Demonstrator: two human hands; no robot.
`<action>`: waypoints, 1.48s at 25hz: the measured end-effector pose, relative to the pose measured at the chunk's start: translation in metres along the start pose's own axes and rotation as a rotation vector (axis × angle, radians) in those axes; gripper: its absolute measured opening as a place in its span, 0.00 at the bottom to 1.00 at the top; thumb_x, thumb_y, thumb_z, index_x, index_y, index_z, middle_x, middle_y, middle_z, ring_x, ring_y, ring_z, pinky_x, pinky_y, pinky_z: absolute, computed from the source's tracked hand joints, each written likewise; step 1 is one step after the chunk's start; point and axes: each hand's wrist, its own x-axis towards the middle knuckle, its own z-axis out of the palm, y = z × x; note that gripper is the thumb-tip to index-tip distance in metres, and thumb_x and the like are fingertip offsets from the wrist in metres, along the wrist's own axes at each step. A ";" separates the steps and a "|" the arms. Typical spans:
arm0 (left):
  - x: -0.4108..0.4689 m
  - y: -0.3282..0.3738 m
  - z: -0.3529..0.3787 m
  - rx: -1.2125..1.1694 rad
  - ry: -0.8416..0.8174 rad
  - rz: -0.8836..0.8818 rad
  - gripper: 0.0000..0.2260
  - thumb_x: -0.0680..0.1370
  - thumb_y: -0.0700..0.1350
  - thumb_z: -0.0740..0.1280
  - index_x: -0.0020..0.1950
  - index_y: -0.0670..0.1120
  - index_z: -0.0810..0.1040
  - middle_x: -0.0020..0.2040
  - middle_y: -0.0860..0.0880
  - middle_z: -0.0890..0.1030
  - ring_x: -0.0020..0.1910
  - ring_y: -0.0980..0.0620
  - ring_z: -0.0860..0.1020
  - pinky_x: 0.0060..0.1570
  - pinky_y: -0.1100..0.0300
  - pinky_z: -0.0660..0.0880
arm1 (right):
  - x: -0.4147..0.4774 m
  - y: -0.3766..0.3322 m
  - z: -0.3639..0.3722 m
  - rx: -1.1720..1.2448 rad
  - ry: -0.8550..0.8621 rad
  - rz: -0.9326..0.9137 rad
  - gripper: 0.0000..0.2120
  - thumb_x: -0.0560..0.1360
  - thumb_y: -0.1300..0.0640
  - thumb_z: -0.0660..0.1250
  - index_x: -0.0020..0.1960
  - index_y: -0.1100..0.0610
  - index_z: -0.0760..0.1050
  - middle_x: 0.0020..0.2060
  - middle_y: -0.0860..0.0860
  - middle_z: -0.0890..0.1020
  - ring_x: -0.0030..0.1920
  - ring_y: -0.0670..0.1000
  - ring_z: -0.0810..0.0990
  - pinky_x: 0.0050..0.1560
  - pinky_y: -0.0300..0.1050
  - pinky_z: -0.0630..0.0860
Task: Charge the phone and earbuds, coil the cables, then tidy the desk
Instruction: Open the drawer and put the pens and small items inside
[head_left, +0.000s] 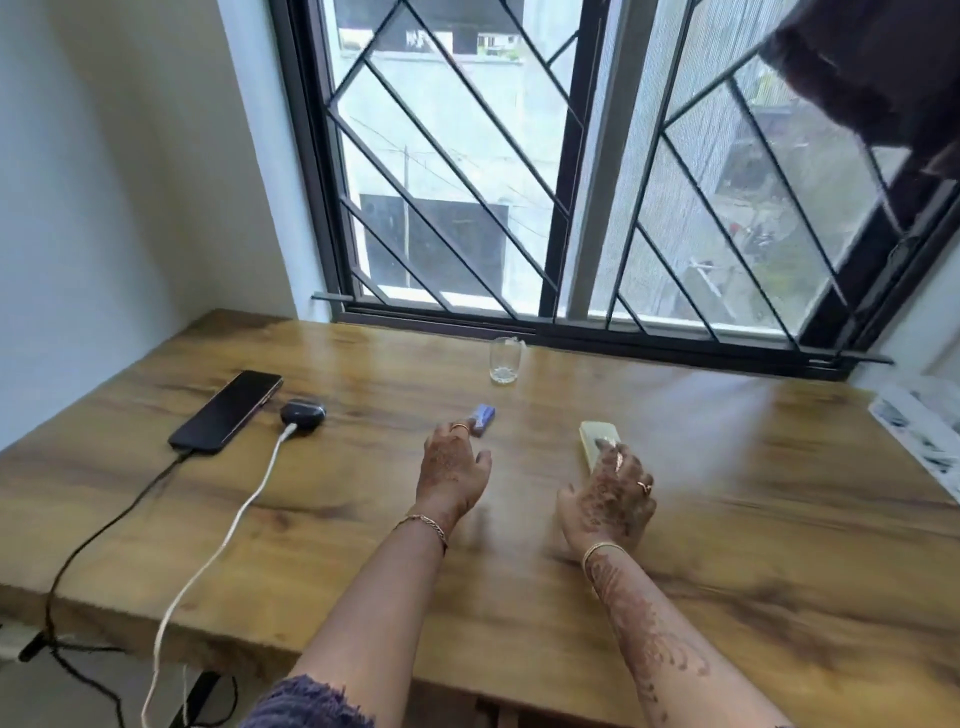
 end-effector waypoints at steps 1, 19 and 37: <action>0.015 -0.005 0.006 0.031 -0.020 -0.003 0.22 0.78 0.47 0.62 0.71 0.46 0.67 0.66 0.43 0.69 0.66 0.42 0.67 0.66 0.55 0.63 | 0.008 -0.001 0.006 0.019 0.017 0.038 0.30 0.67 0.51 0.71 0.68 0.48 0.68 0.69 0.50 0.68 0.67 0.56 0.67 0.63 0.52 0.65; 0.044 0.017 0.069 -0.029 0.071 0.054 0.13 0.75 0.40 0.64 0.59 0.43 0.75 0.56 0.41 0.76 0.58 0.42 0.74 0.60 0.56 0.68 | 0.022 0.035 0.035 0.108 0.036 0.018 0.34 0.72 0.53 0.67 0.74 0.55 0.60 0.71 0.55 0.67 0.66 0.60 0.71 0.65 0.52 0.66; -0.264 0.073 0.071 -0.284 -0.177 0.201 0.13 0.75 0.34 0.65 0.58 0.44 0.73 0.53 0.46 0.81 0.49 0.49 0.80 0.51 0.63 0.74 | -0.180 0.205 -0.148 0.143 -0.137 -0.149 0.35 0.62 0.46 0.71 0.67 0.45 0.64 0.59 0.49 0.74 0.56 0.53 0.76 0.58 0.49 0.73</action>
